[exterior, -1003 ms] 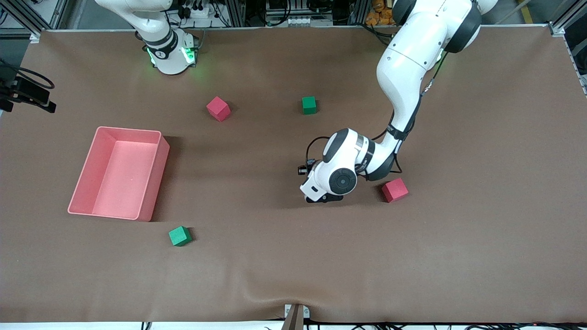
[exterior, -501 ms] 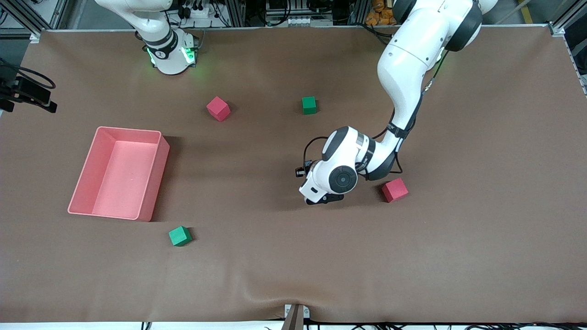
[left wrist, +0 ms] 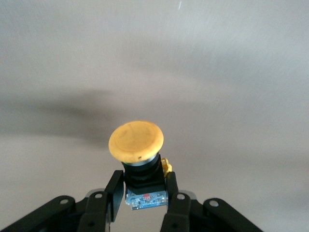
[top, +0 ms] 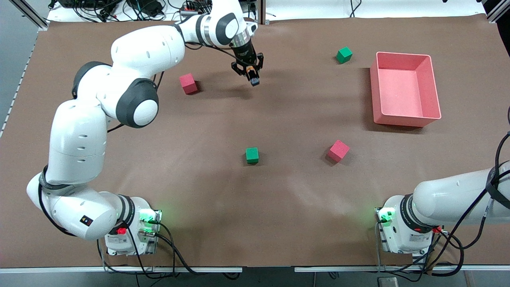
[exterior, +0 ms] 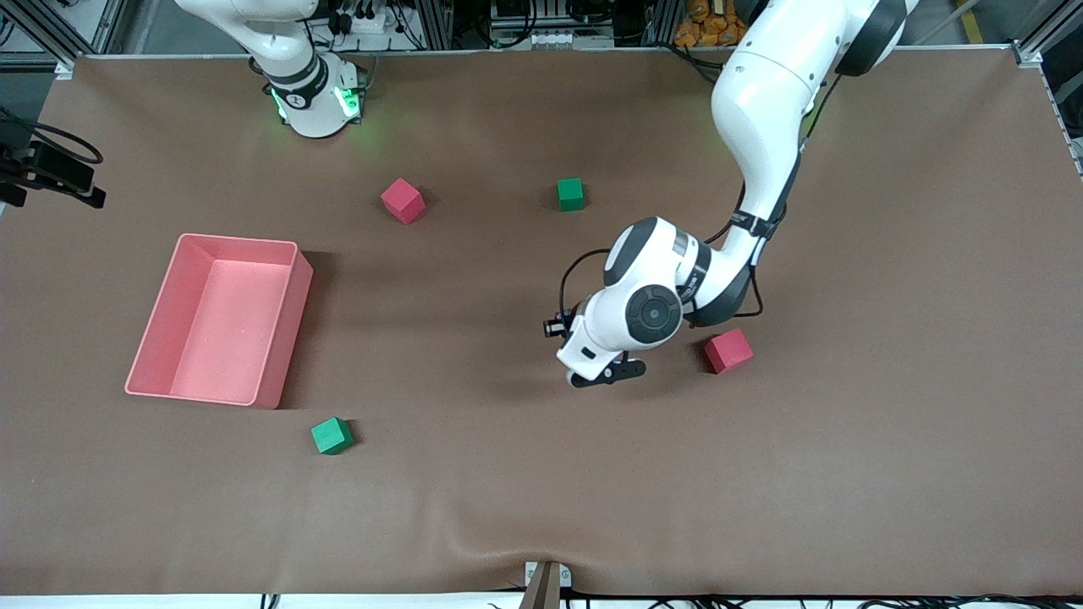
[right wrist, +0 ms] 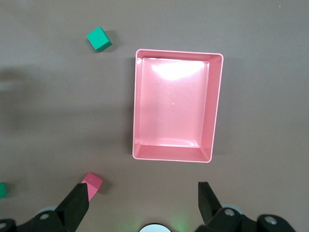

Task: Place and upright button with both arms
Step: 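Move the button and stand it upright on the table with the left gripper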

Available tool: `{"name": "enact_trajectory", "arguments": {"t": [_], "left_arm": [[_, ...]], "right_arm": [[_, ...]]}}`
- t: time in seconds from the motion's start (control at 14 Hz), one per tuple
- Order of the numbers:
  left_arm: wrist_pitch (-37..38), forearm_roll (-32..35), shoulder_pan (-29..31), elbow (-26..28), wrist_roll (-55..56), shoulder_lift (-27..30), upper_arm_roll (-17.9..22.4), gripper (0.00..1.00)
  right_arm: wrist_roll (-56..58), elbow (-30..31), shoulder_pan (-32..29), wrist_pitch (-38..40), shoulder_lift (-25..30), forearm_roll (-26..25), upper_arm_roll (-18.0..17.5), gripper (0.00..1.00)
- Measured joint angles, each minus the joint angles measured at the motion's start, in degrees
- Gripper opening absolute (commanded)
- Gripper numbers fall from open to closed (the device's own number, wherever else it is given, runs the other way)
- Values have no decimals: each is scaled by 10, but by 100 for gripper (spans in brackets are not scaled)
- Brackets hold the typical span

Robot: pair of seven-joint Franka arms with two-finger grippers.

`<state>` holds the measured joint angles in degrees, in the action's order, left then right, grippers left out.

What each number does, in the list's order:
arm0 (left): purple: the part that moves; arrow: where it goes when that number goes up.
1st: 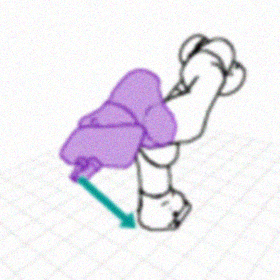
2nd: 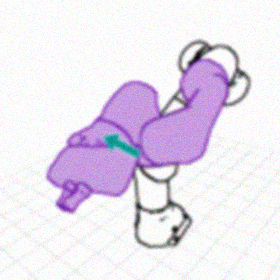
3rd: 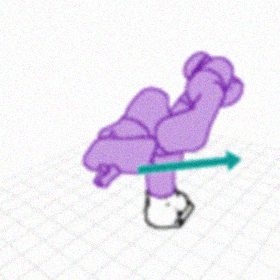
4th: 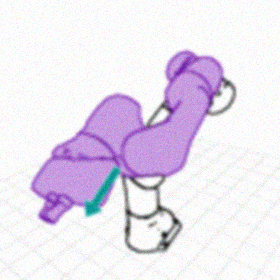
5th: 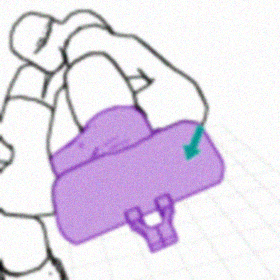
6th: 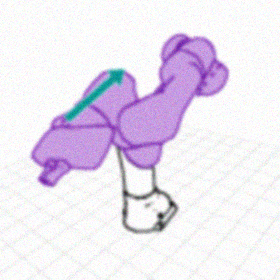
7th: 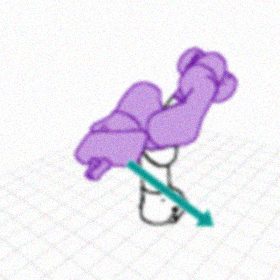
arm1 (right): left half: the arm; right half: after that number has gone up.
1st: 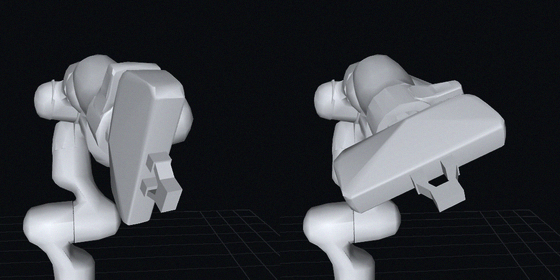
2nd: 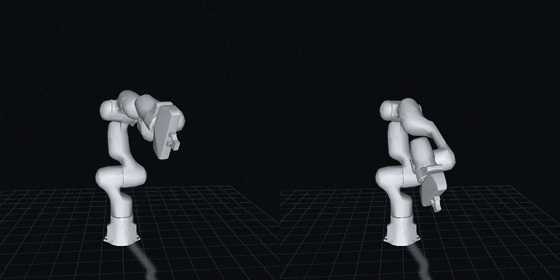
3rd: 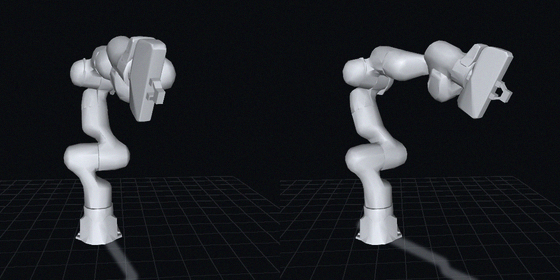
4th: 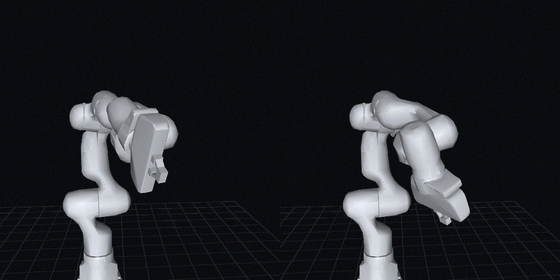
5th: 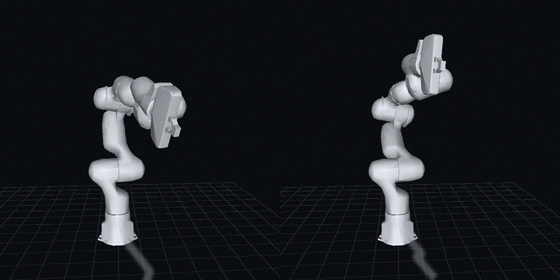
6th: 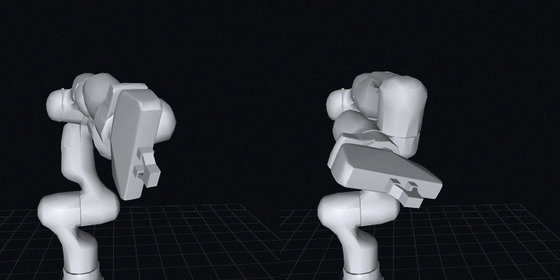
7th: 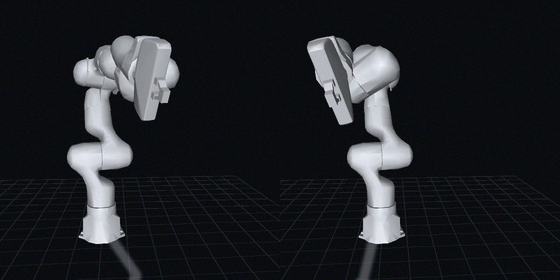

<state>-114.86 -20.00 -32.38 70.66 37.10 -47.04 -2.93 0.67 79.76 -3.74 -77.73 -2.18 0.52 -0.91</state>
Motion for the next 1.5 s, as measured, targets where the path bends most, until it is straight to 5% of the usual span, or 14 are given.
{"name": "enact_trajectory", "arguments": {"t": [0.43, 0.86, 1.5], "left_arm": [[-34, 3, -29, -3, 46, 17, 63, 0], [-79, 93, -98, -3, 151, 30, 112, 0], [-96, 396, -216, 8, 452, 10, 129, 0]], "right_arm": [[0, 0, 0, 0, 0, 0, 0, 100], [0, 0, 0, 0, 0, 0, -1, 100], [0, 0, 0, -1, 0, 0, -1, 100]]}}
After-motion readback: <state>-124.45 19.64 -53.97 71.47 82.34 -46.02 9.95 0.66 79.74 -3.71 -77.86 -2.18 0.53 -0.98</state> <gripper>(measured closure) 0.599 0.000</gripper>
